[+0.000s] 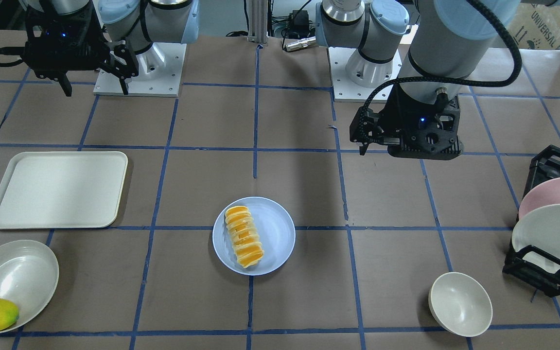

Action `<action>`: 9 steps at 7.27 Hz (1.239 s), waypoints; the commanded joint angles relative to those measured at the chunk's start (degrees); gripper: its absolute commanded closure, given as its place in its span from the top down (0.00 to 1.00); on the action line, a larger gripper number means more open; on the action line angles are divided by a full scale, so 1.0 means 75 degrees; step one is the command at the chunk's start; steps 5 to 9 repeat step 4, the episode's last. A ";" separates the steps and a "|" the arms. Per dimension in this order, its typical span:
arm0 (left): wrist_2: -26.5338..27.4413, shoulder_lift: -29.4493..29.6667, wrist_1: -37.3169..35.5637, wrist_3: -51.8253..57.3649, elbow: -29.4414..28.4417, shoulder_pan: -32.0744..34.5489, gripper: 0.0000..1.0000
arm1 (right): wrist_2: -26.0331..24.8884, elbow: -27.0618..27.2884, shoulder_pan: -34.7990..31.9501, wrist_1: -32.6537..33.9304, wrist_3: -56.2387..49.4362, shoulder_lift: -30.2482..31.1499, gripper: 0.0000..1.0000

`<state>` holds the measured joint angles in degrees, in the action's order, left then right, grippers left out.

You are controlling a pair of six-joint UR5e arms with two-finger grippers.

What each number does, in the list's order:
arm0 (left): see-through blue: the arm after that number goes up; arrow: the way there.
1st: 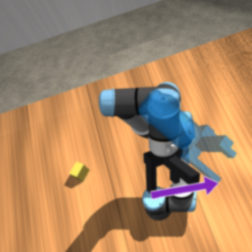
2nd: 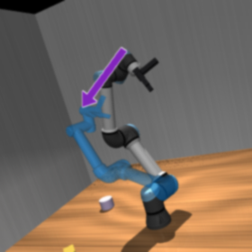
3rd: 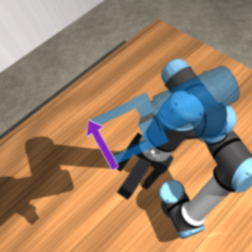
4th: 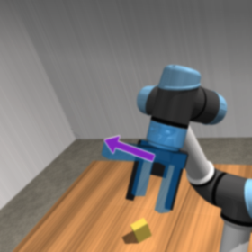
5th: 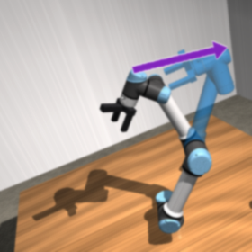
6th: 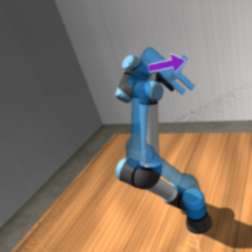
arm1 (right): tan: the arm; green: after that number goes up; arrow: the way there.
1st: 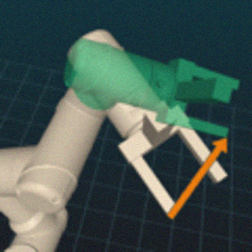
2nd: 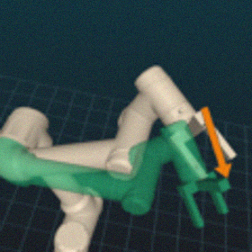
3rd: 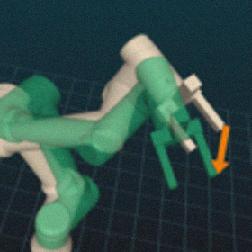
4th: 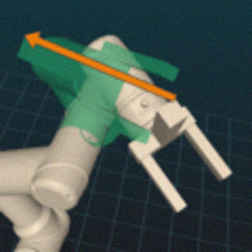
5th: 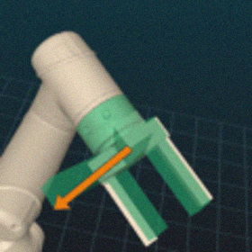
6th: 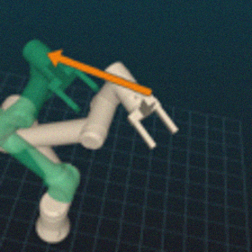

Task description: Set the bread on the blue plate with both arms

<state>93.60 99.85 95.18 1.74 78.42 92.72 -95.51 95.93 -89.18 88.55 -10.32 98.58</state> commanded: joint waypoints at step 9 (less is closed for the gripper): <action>0.0012 0.0023 0.0059 -0.0396 -0.0074 0.0012 1.00 | 0.1015 0.0018 -0.0051 -0.0042 -0.0065 -0.0007 1.00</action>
